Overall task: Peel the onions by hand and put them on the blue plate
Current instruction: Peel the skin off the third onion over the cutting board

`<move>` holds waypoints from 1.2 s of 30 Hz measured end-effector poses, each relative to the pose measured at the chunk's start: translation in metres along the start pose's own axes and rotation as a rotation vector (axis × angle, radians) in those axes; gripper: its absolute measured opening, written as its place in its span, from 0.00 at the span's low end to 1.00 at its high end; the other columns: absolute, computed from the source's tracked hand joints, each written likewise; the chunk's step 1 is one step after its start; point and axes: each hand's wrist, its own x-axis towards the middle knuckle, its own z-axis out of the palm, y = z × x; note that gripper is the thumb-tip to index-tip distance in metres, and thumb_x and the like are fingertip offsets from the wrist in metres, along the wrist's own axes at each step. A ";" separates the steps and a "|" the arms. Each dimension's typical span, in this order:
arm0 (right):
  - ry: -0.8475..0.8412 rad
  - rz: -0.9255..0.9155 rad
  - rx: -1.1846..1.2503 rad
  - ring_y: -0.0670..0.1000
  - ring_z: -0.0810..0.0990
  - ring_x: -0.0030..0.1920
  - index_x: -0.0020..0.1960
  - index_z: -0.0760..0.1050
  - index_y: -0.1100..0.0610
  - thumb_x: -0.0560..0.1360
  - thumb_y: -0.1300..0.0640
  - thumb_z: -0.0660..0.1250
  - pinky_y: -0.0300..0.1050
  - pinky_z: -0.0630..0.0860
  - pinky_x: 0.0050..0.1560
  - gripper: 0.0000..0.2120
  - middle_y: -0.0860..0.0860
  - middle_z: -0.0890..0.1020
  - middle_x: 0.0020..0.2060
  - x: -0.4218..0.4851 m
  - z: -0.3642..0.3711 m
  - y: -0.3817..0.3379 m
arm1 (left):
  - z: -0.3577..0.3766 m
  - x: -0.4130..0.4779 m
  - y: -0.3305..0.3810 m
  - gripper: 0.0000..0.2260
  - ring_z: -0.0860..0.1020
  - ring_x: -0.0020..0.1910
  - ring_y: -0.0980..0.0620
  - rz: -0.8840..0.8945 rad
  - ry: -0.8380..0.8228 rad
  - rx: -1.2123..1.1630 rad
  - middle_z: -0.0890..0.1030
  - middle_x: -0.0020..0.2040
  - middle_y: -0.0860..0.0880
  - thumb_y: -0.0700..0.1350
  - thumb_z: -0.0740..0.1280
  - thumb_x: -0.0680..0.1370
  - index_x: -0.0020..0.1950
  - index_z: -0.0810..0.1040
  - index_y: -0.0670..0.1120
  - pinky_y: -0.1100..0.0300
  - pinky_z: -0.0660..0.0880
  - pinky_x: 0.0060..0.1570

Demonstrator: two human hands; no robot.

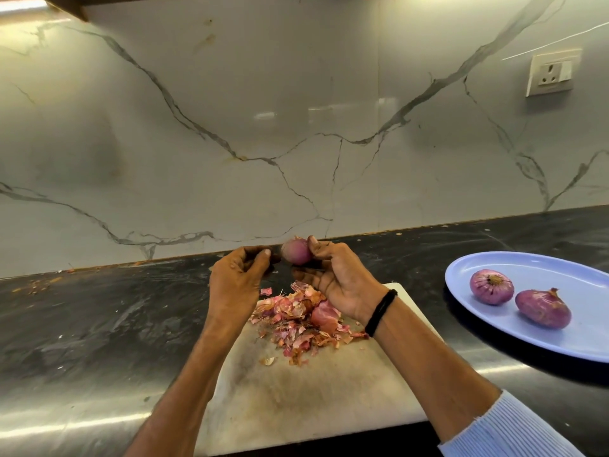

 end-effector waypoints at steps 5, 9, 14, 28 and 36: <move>-0.002 0.027 0.052 0.54 0.84 0.43 0.66 0.73 0.66 0.80 0.59 0.65 0.46 0.82 0.46 0.17 0.61 0.83 0.51 0.003 -0.003 0.002 | 0.005 -0.006 0.004 0.07 0.83 0.44 0.59 -0.016 -0.013 -0.116 0.85 0.43 0.54 0.40 0.67 0.79 0.51 0.81 0.52 0.69 0.78 0.43; 0.000 0.038 0.133 0.56 0.83 0.45 0.66 0.72 0.66 0.80 0.62 0.64 0.46 0.83 0.43 0.16 0.64 0.81 0.56 0.002 -0.004 0.002 | 0.008 -0.006 0.004 0.07 0.84 0.44 0.55 -0.079 0.029 -0.261 0.87 0.44 0.53 0.39 0.67 0.79 0.51 0.83 0.49 0.67 0.79 0.43; -0.014 0.089 0.168 0.57 0.81 0.47 0.63 0.74 0.65 0.80 0.61 0.64 0.48 0.81 0.47 0.13 0.65 0.80 0.58 -0.006 -0.003 0.003 | 0.006 -0.005 0.001 0.09 0.84 0.43 0.55 -0.065 0.067 -0.255 0.86 0.43 0.51 0.36 0.65 0.81 0.50 0.83 0.47 0.67 0.79 0.42; -0.026 0.052 0.161 0.55 0.82 0.44 0.66 0.74 0.65 0.82 0.54 0.62 0.45 0.82 0.46 0.18 0.61 0.83 0.51 0.001 -0.013 0.002 | 0.015 -0.008 -0.009 0.14 0.82 0.52 0.61 0.051 -0.012 -0.051 0.85 0.52 0.56 0.50 0.72 0.75 0.60 0.82 0.52 0.63 0.79 0.56; -0.092 0.027 -0.066 0.52 0.82 0.39 0.65 0.76 0.63 0.80 0.42 0.64 0.45 0.82 0.42 0.26 0.59 0.83 0.46 -0.001 -0.004 0.008 | 0.017 -0.014 -0.004 0.18 0.80 0.56 0.64 0.154 -0.071 -0.042 0.82 0.55 0.62 0.50 0.71 0.75 0.65 0.76 0.58 0.68 0.76 0.57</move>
